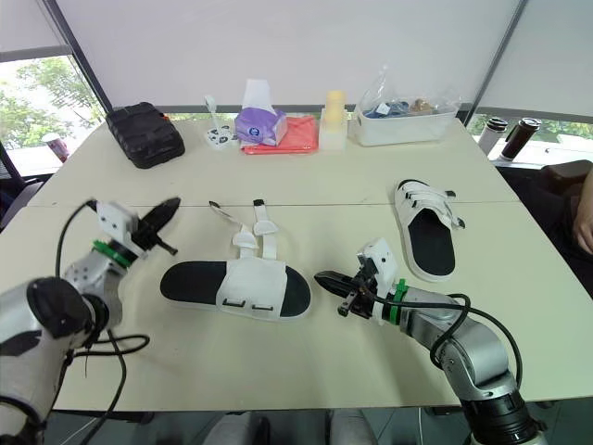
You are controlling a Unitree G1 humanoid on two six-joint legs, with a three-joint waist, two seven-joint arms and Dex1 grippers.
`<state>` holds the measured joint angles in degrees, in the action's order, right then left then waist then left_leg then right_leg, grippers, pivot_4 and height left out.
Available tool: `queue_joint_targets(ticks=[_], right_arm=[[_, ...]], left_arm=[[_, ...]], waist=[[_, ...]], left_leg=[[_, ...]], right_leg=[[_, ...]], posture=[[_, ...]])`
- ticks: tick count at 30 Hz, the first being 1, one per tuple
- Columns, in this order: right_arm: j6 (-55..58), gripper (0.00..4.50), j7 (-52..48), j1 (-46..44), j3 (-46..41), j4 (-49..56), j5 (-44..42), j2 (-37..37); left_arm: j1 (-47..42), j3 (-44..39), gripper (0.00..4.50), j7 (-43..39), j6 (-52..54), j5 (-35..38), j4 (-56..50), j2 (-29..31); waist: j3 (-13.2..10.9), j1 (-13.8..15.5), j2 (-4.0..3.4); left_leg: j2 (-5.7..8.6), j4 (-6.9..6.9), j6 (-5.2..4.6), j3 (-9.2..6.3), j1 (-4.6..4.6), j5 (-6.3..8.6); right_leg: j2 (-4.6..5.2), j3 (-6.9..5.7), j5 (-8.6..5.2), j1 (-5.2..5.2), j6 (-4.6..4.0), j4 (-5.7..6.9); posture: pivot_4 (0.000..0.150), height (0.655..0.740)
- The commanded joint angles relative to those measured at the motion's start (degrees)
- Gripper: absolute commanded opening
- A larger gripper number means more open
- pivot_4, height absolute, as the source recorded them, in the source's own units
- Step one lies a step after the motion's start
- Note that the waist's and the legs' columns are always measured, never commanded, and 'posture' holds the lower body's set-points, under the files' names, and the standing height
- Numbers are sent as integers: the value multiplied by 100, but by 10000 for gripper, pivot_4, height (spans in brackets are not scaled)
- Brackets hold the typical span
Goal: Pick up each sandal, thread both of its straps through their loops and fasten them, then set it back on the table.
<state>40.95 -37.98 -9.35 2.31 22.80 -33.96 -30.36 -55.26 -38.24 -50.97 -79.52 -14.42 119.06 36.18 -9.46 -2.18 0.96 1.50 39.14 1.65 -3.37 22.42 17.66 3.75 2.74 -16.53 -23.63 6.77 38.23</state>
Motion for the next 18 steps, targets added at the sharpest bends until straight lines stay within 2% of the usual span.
queue_joint_targets(ticks=[1,4,9,12,18], right_arm=[[-77,898,-70,-98,23,46,3,41],[-51,898,-59,-126,65,48,-7,77],[-17,898,-61,-119,99,62,-20,98],[15,898,-65,-150,108,57,-34,98],[51,898,-94,-187,105,38,-40,80]], left_arm=[[779,-213,0,887,-1189,-1202,94,-134],[1267,-594,0,1923,-1298,-2027,94,12],[1386,-1138,0,3393,-1272,-2904,94,179],[949,-1923,0,3296,-556,-2612,94,241],[-273,-2705,0,2148,1130,-2096,94,766]], waist=[[5,-9,-6],[70,-41,-107],[79,-128,-122],[75,-118,-115],[69,-15,-76]], left_leg=[[-1,0,0,0,0,0],[1,-15,-8,14,-29,5],[-13,-61,-16,50,-112,9],[-16,-64,-15,50,-106,9],[-13,-40,-14,40,-74,9]], right_leg=[[2,0,0,-1,0,1],[4,6,0,19,0,-4],[-3,11,-1,58,0,-8],[-4,10,-1,51,0,-6],[-2,-3,0,41,-1,-6]], posture=[[1500,7400],[1500,7400],[1500,7400],[1500,7400],[1500,7400]])
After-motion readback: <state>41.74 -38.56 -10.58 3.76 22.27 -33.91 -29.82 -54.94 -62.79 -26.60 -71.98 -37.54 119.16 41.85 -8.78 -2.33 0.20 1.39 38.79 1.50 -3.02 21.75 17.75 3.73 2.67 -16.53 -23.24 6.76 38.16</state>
